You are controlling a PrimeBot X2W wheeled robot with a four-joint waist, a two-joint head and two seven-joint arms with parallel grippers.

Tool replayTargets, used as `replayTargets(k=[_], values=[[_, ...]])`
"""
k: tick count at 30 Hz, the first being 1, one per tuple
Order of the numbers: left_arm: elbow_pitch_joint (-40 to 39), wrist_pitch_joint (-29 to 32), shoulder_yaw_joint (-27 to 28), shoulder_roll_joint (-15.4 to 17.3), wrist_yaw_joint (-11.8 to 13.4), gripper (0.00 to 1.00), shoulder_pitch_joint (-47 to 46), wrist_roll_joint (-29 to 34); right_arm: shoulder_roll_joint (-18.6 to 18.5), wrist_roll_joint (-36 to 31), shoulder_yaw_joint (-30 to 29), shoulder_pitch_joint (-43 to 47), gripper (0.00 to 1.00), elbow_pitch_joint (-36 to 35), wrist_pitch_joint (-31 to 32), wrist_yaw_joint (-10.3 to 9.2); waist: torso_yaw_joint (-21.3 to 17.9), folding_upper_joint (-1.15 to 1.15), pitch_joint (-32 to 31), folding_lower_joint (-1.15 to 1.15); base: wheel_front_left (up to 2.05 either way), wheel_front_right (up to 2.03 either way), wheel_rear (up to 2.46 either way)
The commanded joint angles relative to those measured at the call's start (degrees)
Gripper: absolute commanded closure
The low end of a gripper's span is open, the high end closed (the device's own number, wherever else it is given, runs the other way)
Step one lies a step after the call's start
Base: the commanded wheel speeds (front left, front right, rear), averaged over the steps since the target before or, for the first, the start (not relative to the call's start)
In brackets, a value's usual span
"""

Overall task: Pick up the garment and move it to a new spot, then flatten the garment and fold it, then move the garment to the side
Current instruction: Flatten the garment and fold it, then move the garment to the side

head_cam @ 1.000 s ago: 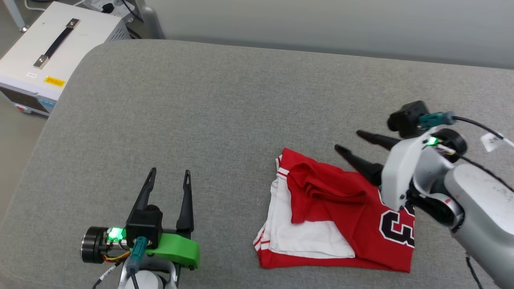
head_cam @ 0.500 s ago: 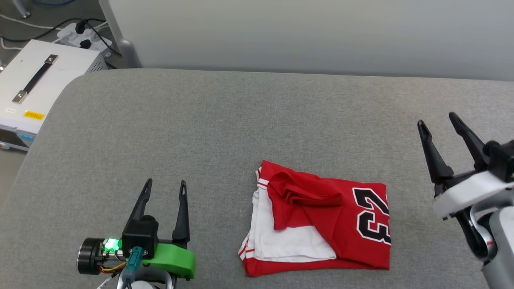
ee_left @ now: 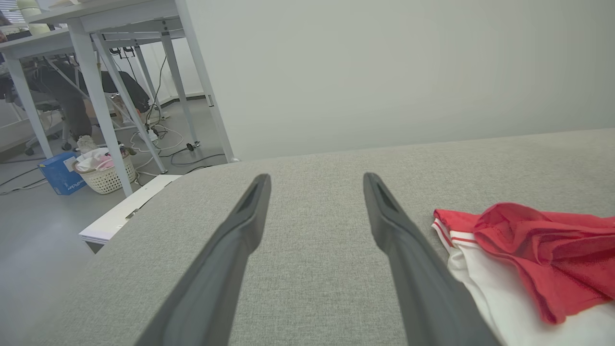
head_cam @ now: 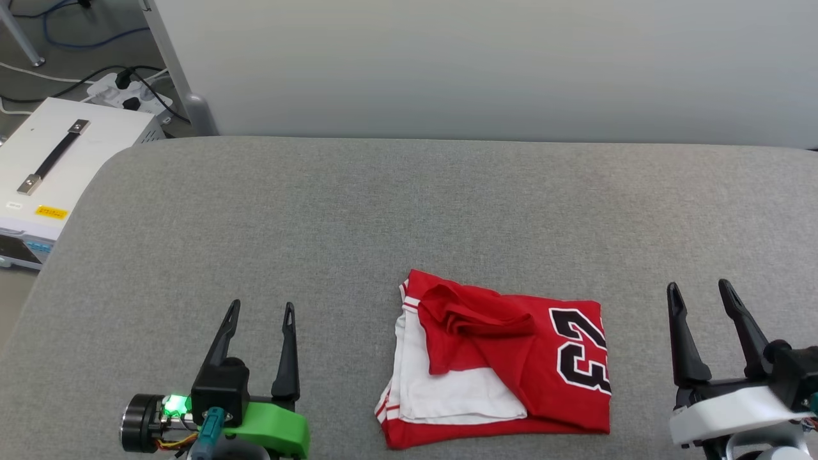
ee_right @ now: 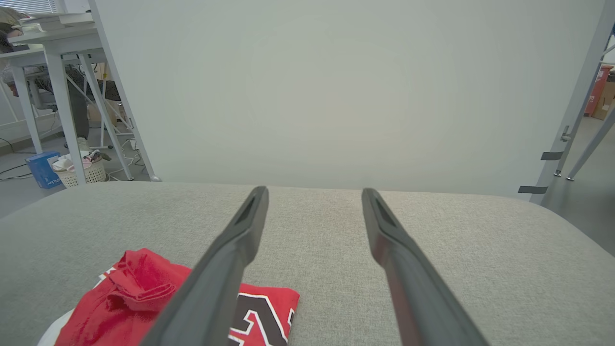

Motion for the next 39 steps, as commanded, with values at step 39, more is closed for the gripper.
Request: replayTargets(k=[39], values=[[0.21, -0.34, 0.62, -0.46, -2.66, 0.0, -0.46, -0.53, -16.53, 11.1, 4.84, -14.25, 0.0, -1.97, 25.9, -0.04, 2.7, 0.0, 2.4, 0.0, 0.0, 0.0, 0.0]])
